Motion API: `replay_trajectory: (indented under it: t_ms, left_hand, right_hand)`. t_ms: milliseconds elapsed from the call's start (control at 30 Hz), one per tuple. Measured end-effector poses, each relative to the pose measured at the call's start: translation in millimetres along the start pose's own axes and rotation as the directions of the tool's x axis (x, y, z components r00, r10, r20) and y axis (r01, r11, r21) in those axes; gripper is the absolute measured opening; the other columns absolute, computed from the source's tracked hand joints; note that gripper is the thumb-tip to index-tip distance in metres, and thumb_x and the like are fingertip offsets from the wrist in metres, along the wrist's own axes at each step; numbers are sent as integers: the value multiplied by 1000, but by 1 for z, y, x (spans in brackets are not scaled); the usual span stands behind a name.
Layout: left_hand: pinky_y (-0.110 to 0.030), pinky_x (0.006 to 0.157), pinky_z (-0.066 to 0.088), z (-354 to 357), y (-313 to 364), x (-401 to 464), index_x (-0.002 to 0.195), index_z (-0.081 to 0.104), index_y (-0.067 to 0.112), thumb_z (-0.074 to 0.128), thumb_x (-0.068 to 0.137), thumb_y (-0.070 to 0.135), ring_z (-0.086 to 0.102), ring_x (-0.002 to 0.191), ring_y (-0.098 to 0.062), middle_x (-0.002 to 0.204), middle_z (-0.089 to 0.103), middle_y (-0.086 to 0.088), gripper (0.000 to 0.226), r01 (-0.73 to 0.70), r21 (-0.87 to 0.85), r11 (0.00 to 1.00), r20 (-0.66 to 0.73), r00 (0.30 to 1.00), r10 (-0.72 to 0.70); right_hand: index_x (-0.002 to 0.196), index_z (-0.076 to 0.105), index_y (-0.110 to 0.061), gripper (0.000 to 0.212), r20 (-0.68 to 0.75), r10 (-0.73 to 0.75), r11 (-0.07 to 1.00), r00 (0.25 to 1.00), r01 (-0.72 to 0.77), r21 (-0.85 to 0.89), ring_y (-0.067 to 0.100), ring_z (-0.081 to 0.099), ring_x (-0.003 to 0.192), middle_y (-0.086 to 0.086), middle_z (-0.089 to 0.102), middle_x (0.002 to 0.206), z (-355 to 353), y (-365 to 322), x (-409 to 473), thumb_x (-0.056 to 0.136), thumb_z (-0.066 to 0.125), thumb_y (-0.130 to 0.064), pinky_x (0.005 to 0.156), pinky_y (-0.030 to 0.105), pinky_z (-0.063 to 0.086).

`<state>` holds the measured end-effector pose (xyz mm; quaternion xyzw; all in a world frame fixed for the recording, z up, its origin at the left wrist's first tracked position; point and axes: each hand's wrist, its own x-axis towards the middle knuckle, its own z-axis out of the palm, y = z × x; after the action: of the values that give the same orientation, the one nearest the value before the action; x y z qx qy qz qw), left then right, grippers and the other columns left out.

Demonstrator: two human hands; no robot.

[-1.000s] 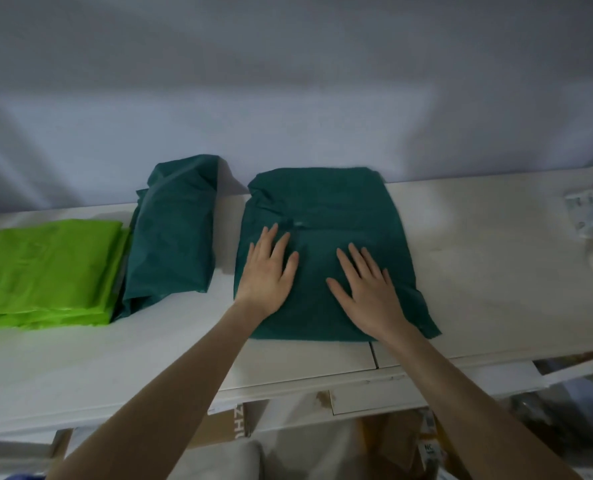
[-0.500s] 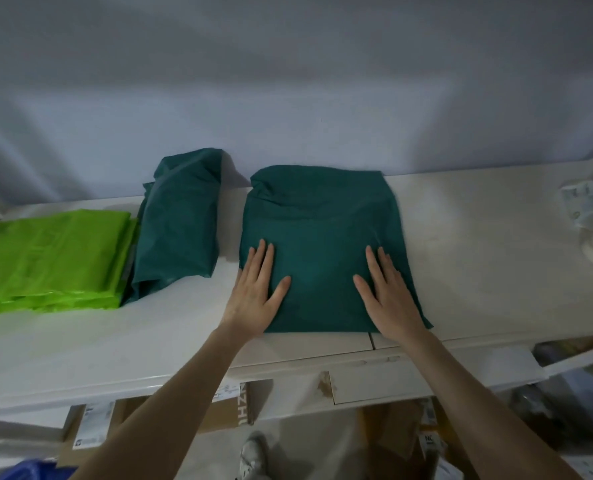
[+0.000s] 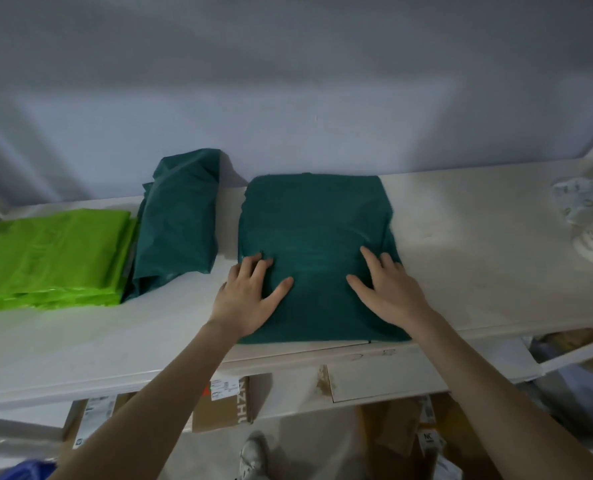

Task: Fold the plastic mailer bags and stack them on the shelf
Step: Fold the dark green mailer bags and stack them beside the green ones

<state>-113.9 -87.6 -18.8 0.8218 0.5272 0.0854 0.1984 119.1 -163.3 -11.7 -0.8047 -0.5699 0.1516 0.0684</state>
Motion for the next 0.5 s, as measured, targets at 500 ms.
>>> replay_trajectory:
  t_ms: [500]
  left_hand:
    - [-37, 115, 19, -1, 25, 63, 146, 27, 24, 19, 98, 51, 29, 138, -25, 152, 30, -2, 55, -117, 120, 986, 242, 967, 85]
  right_hand:
    - [147, 25, -22, 56, 51, -124, 992, 991, 124, -3, 21, 26, 139, 0, 28, 153, 4, -24, 37, 99, 20, -50, 114, 45, 22]
